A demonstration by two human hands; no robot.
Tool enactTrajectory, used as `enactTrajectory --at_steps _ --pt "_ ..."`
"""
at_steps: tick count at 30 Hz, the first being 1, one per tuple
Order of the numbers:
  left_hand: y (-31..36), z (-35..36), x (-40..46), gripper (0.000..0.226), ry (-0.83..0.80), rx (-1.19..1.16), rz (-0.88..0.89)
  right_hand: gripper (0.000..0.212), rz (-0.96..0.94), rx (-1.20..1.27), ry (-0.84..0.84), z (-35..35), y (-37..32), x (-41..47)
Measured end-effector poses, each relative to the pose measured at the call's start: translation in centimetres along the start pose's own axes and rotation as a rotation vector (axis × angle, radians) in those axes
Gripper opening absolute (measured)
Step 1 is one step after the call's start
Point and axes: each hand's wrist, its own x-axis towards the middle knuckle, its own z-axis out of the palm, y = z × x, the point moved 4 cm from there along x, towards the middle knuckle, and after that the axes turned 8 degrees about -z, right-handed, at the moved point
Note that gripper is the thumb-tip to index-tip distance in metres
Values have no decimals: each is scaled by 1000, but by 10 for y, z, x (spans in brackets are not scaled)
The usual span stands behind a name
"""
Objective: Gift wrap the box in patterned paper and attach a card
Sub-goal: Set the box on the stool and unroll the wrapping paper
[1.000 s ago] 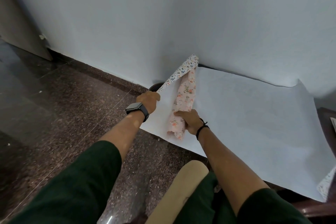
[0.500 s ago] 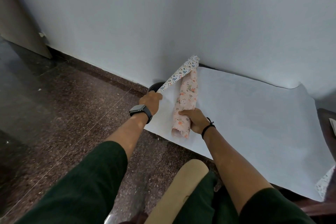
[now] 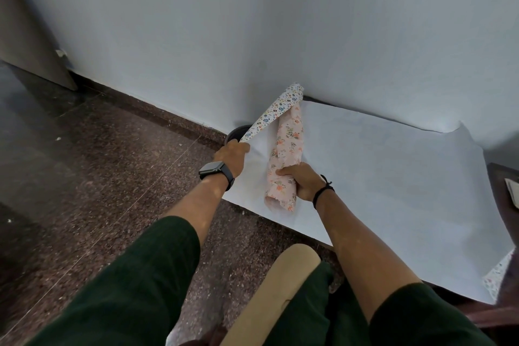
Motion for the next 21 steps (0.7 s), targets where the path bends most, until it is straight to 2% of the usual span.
enactTrajectory --at_steps 5,10,14,17,21 --pt "-8 2 3 48 -6 18 4 37 11 -51 -68 -7 -9 -5" --pt "-3 4 7 69 -45 95 4 32 28 -60 -99 -12 -11 -9" --pt "-2 6 7 74 -85 114 2 34 40 -63 -133 -14 -10 -12" --pt "-1 8 7 71 -146 122 -23 45 74 -63 -113 -12 -7 -8" --pt "2 6 11 53 -201 115 -27 81 139 -166 -20 -10 -9 -5"
